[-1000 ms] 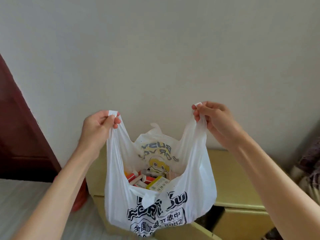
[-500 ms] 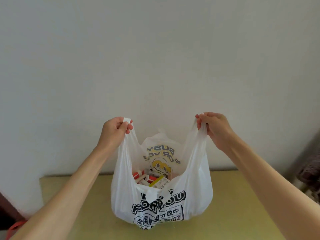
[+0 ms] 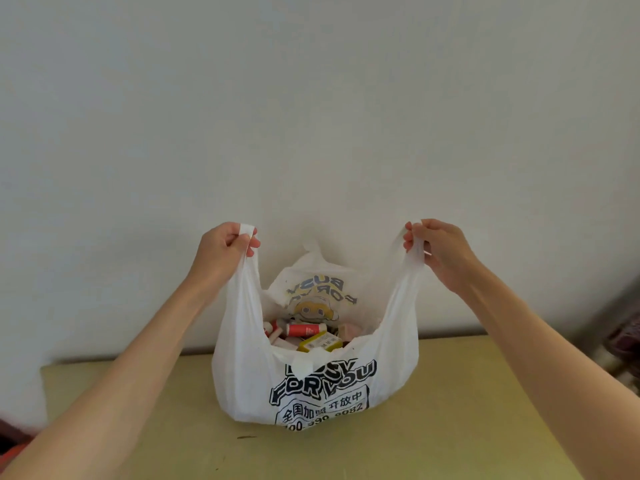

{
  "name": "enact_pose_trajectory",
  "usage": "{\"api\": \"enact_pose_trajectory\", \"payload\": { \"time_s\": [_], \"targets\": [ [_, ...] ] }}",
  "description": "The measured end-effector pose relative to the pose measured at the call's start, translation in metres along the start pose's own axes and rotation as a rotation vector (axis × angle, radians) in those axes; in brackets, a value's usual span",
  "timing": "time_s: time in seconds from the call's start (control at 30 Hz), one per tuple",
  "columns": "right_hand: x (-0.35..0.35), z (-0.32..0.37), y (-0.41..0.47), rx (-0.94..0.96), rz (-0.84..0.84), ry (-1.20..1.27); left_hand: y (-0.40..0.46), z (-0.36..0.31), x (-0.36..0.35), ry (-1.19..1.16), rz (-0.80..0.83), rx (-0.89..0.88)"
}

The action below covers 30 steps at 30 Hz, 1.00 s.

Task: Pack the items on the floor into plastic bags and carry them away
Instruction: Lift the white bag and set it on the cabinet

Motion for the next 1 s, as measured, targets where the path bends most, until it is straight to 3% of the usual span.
{"api": "enact_pose_trajectory", "payload": {
  "time_s": [0.47, 1.0],
  "targets": [
    [-0.017, -0.052, -0.011, 0.027, 0.073, -0.083, -0.044, 0.046, 0.007, -0.017, -0.151, 0.077],
    [0.007, -0.092, -0.089, 0.07, 0.022, -0.2, -0.138, 0.046, 0.005, -0.01, -0.131, 0.189]
  ]
}}
Point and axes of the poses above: each hand's wrist, its own y-axis towards the middle knuckle, its own x-axis out of the back of the hand, z = x × y, the point moved 4 cm from there along y, towards the middle knuckle, and after that the axes turned 14 degrees about -y, right-handed, at the moved point
